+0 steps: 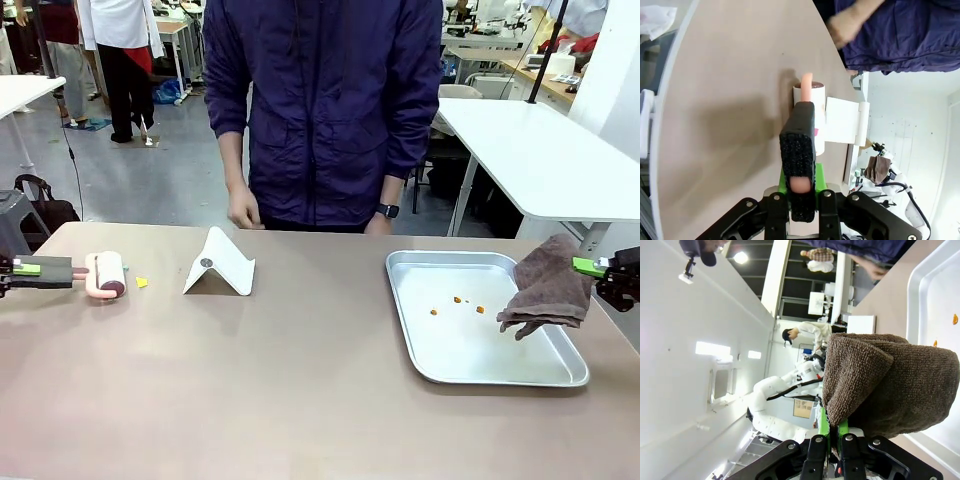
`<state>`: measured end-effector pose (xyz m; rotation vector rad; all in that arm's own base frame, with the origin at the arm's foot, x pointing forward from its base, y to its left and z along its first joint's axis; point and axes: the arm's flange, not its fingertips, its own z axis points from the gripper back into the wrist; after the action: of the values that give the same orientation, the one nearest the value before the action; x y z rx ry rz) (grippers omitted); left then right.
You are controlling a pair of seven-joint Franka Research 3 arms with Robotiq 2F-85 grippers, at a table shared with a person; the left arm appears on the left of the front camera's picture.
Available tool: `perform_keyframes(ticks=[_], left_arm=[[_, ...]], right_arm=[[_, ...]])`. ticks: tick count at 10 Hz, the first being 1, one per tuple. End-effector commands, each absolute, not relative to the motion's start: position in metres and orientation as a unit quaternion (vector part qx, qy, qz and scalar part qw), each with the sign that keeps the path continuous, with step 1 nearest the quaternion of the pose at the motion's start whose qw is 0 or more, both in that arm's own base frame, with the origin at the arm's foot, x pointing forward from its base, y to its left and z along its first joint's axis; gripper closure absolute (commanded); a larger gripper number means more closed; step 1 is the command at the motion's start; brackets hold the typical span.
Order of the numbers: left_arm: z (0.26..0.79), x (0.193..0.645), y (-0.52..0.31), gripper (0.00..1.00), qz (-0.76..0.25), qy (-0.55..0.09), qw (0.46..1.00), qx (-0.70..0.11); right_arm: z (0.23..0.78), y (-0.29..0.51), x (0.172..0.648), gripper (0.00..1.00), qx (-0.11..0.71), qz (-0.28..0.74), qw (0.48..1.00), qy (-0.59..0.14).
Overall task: Clean the surface of the table.
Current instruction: If a person points to the right, clean the right side of the table with your right hand, and if they point to the left, clean the left side with your left hand.
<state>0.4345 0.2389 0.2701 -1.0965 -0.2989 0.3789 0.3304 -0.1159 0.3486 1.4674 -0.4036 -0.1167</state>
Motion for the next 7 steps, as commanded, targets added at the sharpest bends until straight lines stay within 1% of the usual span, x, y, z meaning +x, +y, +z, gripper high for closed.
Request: perform_keyframes(ticks=[1, 7], left_arm=[[0.25, 0.45, 0.226, 0.78, 0.191, -0.114, 0.853, -0.471], [0.241, 0.491, 0.179, 0.78, 0.179, -0.082, 0.862, -0.468]], right_arm=[[0.355, -0.116, 0.329, 1.0, 0.666, -0.057, 0.722, -0.179], [0.355, -0.116, 0.329, 1.0, 0.666, -0.057, 0.722, -0.179]])
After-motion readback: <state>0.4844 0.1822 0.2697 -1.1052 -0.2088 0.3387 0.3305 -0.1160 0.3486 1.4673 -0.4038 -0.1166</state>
